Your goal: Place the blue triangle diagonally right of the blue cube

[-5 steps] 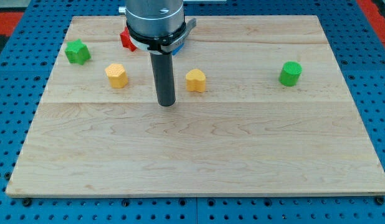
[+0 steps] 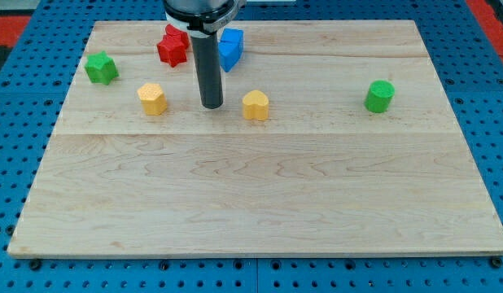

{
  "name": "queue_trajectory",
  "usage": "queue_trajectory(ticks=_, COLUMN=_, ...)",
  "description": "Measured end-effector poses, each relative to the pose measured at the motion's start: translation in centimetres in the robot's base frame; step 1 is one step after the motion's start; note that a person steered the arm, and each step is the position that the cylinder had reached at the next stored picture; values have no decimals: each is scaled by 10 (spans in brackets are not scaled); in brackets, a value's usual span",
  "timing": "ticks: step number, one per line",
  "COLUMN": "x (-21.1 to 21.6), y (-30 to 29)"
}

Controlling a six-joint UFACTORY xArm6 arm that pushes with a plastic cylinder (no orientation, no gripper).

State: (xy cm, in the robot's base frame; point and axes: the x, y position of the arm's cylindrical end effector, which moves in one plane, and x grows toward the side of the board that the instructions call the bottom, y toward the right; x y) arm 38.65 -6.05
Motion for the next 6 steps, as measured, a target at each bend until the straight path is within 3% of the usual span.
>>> queue_trajectory(ticks=2, x=9, y=0)
queue_trajectory(ticks=3, x=-35, y=-3)
queue_trajectory(ticks=6, x=-104, y=-12)
